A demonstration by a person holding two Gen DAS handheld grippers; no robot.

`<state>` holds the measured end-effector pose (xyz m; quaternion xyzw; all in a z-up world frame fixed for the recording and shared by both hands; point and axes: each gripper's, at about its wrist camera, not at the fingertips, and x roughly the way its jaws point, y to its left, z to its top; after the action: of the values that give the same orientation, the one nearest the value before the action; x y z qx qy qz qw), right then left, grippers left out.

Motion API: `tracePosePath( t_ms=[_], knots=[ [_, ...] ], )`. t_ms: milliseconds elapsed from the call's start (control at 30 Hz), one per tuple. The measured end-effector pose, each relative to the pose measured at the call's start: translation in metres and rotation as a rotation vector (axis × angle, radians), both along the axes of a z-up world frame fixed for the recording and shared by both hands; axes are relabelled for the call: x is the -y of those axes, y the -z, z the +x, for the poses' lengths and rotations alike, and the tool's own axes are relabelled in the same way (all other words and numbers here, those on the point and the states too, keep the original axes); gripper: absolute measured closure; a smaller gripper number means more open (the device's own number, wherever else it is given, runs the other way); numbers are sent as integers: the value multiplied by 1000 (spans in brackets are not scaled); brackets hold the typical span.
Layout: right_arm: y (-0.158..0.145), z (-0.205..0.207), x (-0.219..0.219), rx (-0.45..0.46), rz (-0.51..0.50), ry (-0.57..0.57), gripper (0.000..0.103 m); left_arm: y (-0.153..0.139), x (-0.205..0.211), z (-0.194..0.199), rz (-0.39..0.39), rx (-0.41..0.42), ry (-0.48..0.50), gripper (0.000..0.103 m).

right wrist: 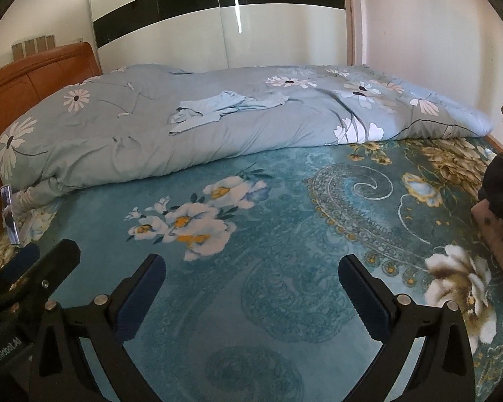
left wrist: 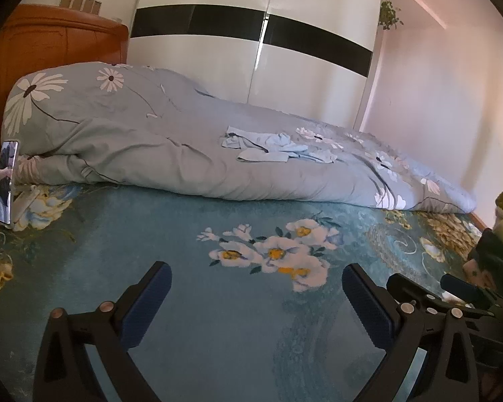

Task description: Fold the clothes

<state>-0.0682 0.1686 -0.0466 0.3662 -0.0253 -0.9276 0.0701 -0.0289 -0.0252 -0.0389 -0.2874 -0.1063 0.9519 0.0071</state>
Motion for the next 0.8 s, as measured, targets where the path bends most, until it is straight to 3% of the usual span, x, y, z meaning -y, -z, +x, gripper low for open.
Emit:
tracePosePath(
  t_ms=[167, 400, 800],
  knots=[
    [2, -2, 1, -21, -7, -8, 0, 11, -4, -5, 20, 1, -5, 0],
    [11, -6, 5, -31, -22, -17, 0, 18, -2, -10, -43, -17, -33, 0],
    [23, -24, -2, -14, -30, 18, 0, 31, 5, -27, -20, -10, 12, 0]
  ],
)
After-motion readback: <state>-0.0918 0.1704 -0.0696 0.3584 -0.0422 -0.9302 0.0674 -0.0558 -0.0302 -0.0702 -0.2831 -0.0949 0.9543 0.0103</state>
